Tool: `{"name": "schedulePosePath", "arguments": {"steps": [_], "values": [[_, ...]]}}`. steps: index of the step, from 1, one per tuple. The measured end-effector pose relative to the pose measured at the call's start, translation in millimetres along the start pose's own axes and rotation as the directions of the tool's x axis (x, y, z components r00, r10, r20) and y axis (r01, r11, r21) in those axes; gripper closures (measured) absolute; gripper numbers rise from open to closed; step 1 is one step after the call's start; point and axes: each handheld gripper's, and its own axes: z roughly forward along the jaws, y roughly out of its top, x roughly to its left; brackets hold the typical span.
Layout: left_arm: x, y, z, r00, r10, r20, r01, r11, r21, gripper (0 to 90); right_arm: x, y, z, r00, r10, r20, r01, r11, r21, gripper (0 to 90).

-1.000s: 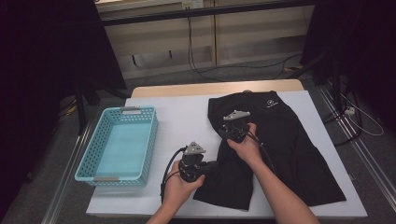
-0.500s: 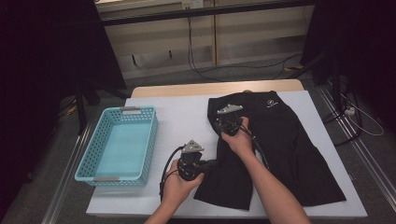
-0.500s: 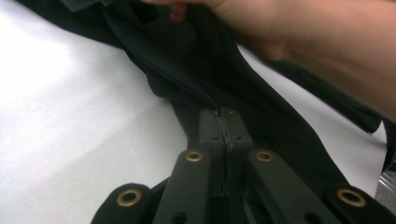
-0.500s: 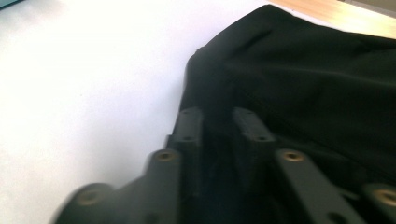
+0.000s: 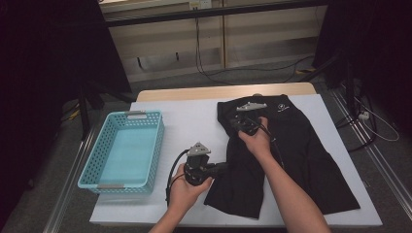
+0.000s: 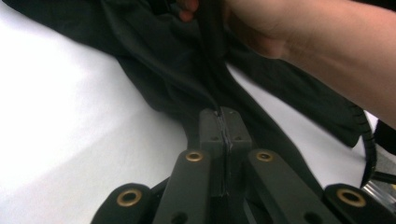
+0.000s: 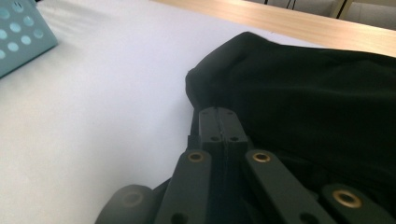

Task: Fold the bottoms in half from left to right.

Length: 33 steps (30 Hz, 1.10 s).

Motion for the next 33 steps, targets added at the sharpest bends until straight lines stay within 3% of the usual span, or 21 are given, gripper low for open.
{"name": "schedulePosePath", "arguments": {"steps": [4,8,15,23,27,33], "values": [[-2.9,-0.9,2.6,0.9999,0.005,0.012,-0.005,0.9999,0.013,89.5,-3.5,1.3,-2.6,0.9998,-0.006,0.018,0.006,1.0,-0.001,90.0],[-0.6,-3.6,4.7,1.0,0.001,0.009,-0.001,0.9998,0.021,89.5,-2.1,-2.7,5.8,0.9998,0.001,0.019,-0.001,1.0,0.011,90.0],[1.4,-4.6,5.6,1.0,0.003,0.009,-0.003,0.9995,0.031,89.6,4.6,-7.8,17.0,0.9995,-0.029,0.014,0.028,0.999,0.036,88.4],[2.6,-9.0,4.9,1.0,-0.005,0.0,0.005,0.9993,0.036,89.5,14.5,-11.8,25.7,0.9987,-0.044,-0.025,0.045,0.997,0.06,63.1],[3.8,-9.5,3.2,1.0,-0.009,0.0,0.009,0.9993,0.036,89.5,22.2,-13.4,31.6,0.9991,-0.042,-0.002,0.042,0.997,0.062,44.1],[2.4,-10.8,1.9,0.9998,-0.016,0.012,0.016,0.9995,0.029,89.6,32.3,-13.0,39.2,0.9978,-0.066,-0.009,0.066,0.995,0.081,34.6]]}}
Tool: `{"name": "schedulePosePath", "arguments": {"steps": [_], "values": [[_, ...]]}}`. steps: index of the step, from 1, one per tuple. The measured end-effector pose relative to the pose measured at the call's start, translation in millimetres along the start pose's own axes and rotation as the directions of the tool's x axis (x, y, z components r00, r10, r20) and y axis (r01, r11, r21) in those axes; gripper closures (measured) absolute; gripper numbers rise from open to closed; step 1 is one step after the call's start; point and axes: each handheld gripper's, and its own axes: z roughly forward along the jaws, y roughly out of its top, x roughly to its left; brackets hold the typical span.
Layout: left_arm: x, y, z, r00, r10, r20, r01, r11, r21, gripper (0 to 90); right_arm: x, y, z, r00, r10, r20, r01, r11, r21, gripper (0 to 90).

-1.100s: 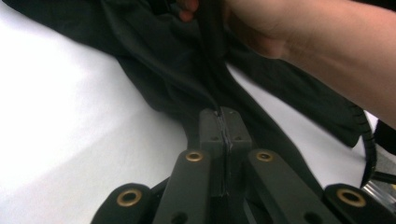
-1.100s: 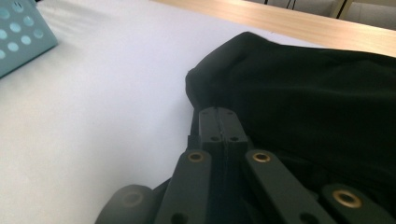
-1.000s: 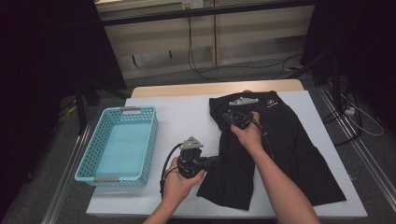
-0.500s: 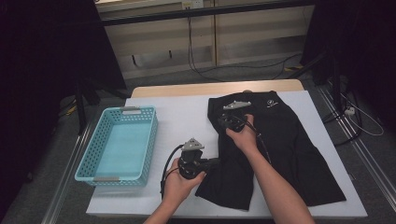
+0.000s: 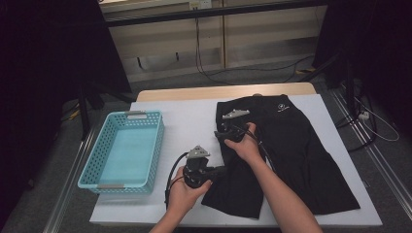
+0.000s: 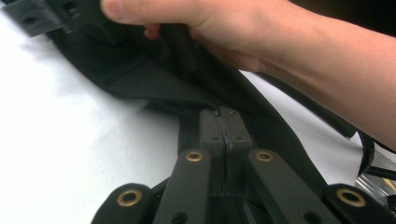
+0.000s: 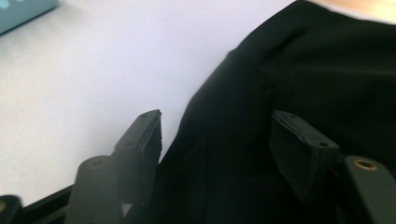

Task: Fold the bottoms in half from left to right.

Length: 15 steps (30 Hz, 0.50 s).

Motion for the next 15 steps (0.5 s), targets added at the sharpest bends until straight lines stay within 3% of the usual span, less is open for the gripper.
{"name": "schedulePosePath", "arguments": {"steps": [2,3,5,6,12,15], "values": [[-0.4,0.2,-0.3,1.0,0.006,0.002,-0.006,1.0,0.002,89.5,3.3,0.7,3.4,0.9977,-0.041,0.054,0.04,0.999,0.026,41.7],[-0.6,0.5,-0.6,1.0,0.006,0.004,-0.006,1.0,-0.001,89.5,3.6,1.1,4.9,0.9977,-0.048,0.048,0.046,0.998,0.035,48.4],[-0.9,1.0,-1.8,1.0,0.007,0.006,-0.007,0.9999,-0.01,89.6,1.5,2.5,3.4,0.9973,-0.061,0.04,0.061,0.998,0.017,81.6],[-1.3,1.3,-2.4,0.9999,0.006,0.01,-0.006,0.9998,-0.017,89.6,-1.3,2.7,2.7,0.9989,-0.04,0.025,0.039,0.999,0.013,85.5],[-14.1,14.9,-2.5,0.9987,0.03,0.042,-0.027,0.9979,-0.06,89.6,-23.3,16.2,-26.1,0.9982,0.058,-0.015,-0.059,0.995,-0.086,89.0],[-25.7,31.3,3.3,0.9959,0.045,0.078,-0.038,0.9954,-0.088,89.6,-42.1,23.1,-48.3,0.9975,0.07,-0.007,-0.071,0.992,-0.108,89.1]]}}
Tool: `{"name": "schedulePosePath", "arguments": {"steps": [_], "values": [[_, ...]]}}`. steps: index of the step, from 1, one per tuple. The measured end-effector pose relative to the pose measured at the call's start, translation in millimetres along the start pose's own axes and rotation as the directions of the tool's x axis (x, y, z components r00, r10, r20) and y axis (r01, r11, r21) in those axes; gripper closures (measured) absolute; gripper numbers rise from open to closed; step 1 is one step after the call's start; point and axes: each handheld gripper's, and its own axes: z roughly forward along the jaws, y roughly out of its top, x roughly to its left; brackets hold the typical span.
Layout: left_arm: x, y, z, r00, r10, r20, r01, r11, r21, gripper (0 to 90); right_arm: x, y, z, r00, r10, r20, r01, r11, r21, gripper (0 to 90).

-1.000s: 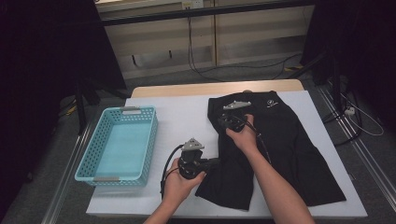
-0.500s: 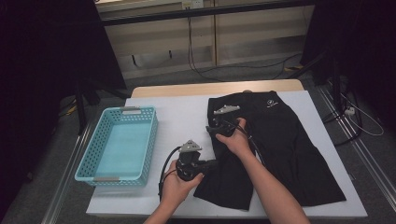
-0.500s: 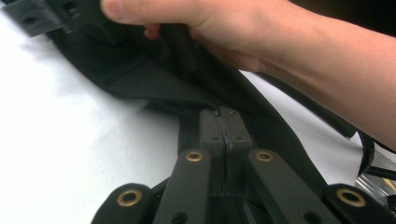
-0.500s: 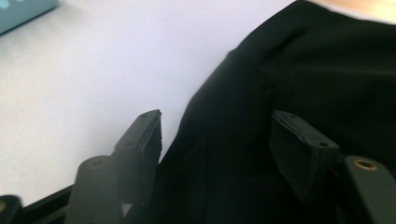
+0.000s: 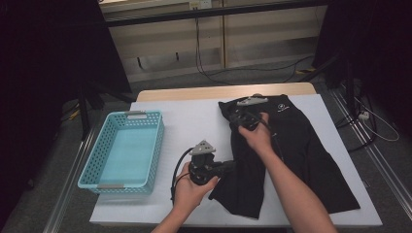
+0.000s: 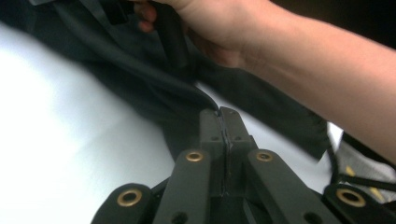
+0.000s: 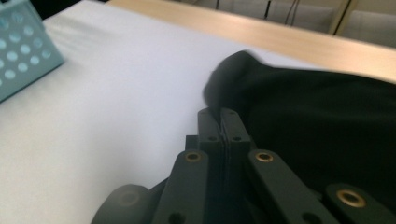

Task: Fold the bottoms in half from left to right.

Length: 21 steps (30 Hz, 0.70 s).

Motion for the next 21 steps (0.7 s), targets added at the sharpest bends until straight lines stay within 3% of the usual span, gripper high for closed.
{"name": "schedulePosePath", "arguments": {"steps": [3,5,7,8,9,10,11,12,13,14,15,16,18,21], "values": [[-22.3,24.9,16.6,0.9972,0.045,0.059,-0.044,0.9987,-0.025,89.5,-30.4,8.2,-30.4,0.9987,0.039,0.031,-0.038,0.999,-0.033,89.2],[-38.9,41.0,31.9,0.9909,0.071,0.115,-0.065,0.9966,-0.051,89.4,-55.7,13.1,-56.8,0.9953,0.057,0.079,-0.053,0.997,-0.052,89.3],[-48.9,53.0,42.7,0.9833,0.095,0.155,-0.086,0.9943,-0.063,86.1,-83.0,19.0,-88.4,0.9866,0.088,0.138,-0.075,0.992,-0.097,89.2],[-49.6,56.6,45.7,0.9829,0.097,0.156,-0.087,0.9937,-0.071,77.7,-96.3,21.3,-104.0,0.9793,0.102,0.175,-0.079,0.988,-0.132,88.7],[-47.4,58.1,46.6,0.9867,0.103,0.126,-0.094,0.9926,-0.077,62.5,-108.4,22.3,-115.8,0.9725,0.119,0.2,-0.091,0.986,-0.142,83.7],[-43.0,57.5,45.0,0.9896,0.118,0.082,-0.112,0.9906,-0.078,49.4,-117.4,22.4,-126.2,0.9552,0.127,0.267,-0.09,0.985,-0.149,75.8],[-36.7,55.1,42.7,0.9885,0.147,0.036,-0.144,0.9867,-0.074,46.1,-124.3,20.9,-134.6,0.9382,0.139,0.317,-0.087,0.981,-0.172,66.5],[-28.7,51.8,40.7,0.9871,0.16,-0.002,-0.16,0.9854,-0.059,40.5,-129.7,18.8,-138.6,0.9348,0.169,0.313,-0.117,0.977,-0.178,48.0],[-19.5,48.4,38.6,0.9875,0.153,-0.038,-0.154,0.9872,-0.04,33.6,-131.8,16.1,-139.5,0.9316,0.196,0.306,-0.156,0.976,-0.149,38.9],[-10.3,44.9,37.0,0.9873,0.142,-0.07,-0.144,0.9893,-0.023,26.2,-131.6,12.1,-139.9,0.9367,0.187,0.296,-0.16,0.981,-0.112,42.6],[0.6,40.2,34.5,0.9858,0.135,-0.1,-0.136,0.9907,-0.006,20.7,-129.0,5.6,-140.0,0.9474,0.166,0.274,-0.146,0.985,-0.093,43.2],[6.4,37.3,32.6,0.9862,0.126,-0.107,-0.127,0.9919,-0.003,18.6,-125.2,-3.6,-139.6,0.9564,0.162,0.243,-0.15,0.986,-0.069,37.5],[20.4,29.9,28.8,0.9849,0.124,-0.121,-0.123,0.9923,0.017,17.3,-118.1,-17.8,-138.9,0.9635,0.156,0.218,-0.152,0.988,-0.033,34.0],[36.9,19.9,22.7,0.9748,0.145,-0.169,-0.141,0.9893,0.038,15.2,-105.5,-43.1,-138.7,0.9683,0.124,0.217,-0.128,0.992,0.007,33.1]]}}
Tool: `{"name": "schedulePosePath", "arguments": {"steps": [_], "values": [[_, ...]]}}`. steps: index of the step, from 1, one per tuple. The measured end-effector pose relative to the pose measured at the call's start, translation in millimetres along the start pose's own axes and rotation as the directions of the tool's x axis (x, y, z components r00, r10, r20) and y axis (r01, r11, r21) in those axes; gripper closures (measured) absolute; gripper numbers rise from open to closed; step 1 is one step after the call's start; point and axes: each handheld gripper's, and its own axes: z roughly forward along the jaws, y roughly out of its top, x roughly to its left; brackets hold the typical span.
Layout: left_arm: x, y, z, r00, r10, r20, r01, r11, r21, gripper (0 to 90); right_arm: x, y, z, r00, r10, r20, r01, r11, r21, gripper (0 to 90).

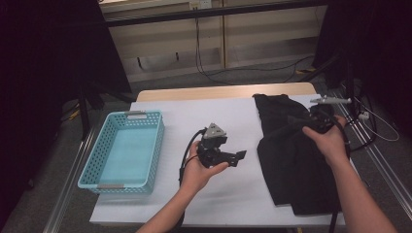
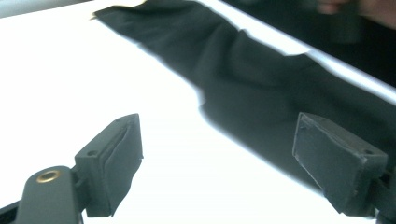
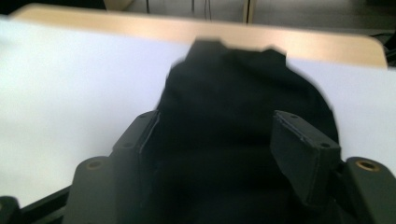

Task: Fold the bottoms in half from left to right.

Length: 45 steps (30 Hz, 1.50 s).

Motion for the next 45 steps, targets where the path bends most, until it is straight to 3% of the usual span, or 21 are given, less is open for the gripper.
{"name": "schedulePosePath", "arguments": {"steps": [4,8,12,14,21,23,28,35,38,39,41,45], "values": [[19.4,-16.3,-4.9,0.9992,-0.018,-0.037,0.018,0.9997,0.014,13.7,11.3,-30.9,-2.6,0.9988,-0.048,0.007,0.047,0.997,0.061,29.7],[34.0,-30.3,-10.1,0.9974,-0.015,-0.07,0.019,0.9985,0.052,11.7,20.1,-52.6,-8.8,0.9968,-0.08,0.002,0.079,0.995,0.066,27.0],[45.0,-41.0,-16.9,0.9957,-0.019,-0.09,0.025,0.998,0.057,11.1,21.5,-62.5,-21.6,0.9981,-0.051,0.033,0.049,0.997,0.066,24.3],[49.3,-46.2,-18.9,0.9949,-0.04,-0.092,0.047,0.9966,0.067,9.7,20.8,-65.9,-30.7,0.9972,-0.053,0.052,0.05,0.996,0.07,27.3],[55.0,-54.6,-24.7,0.9944,-0.04,-0.098,0.048,0.9955,0.082,8.4,7.0,-89.1,-58.2,0.9945,-0.025,0.102,0.018,0.998,0.067,48.0],[55.3,-53.6,-26.1,0.9944,-0.031,-0.101,0.04,0.9959,0.081,8.5,4.2,-95.9,-60.0,0.9957,-0.009,0.093,0.0,0.995,0.097,49.6],[58.2,-53.8,-26.5,0.9931,-0.027,-0.114,0.037,0.9958,0.084,8.5,4.4,-110.4,-58.5,0.996,-0.03,0.084,0.016,0.986,0.163,56.0],[59.5,-55.4,-24.3,0.9928,-0.04,-0.113,0.052,0.9935,0.102,7.8,0.6,-114.3,-62.0,0.9971,-0.012,0.075,-0.001,0.986,0.164,63.9],[60.4,-55.1,-25.1,0.9927,-0.023,-0.118,0.035,0.9939,0.105,7.7,-0.8,-116.6,-60.7,0.998,-0.007,0.063,-0.005,0.983,0.185,71.0],[60.3,-54.9,-25.3,0.9926,-0.024,-0.119,0.036,0.9944,0.099,7.5,-1.0,-116.3,-61.0,0.9987,-0.004,0.051,-0.006,0.983,0.185,77.3],[60.4,-54.1,-26.7,0.9923,-0.021,-0.122,0.033,0.9945,0.099,7.4,-0.5,-115.3,-62.0,0.9996,-0.015,0.023,0.011,0.982,0.191,86.4],[59.1,-53.9,-27.0,0.9926,-0.028,-0.118,0.039,0.9947,0.095,7.3,0.6,-113.2,-65.3,0.9994,-0.034,0.009,0.032,0.982,0.187,89.2]]}}
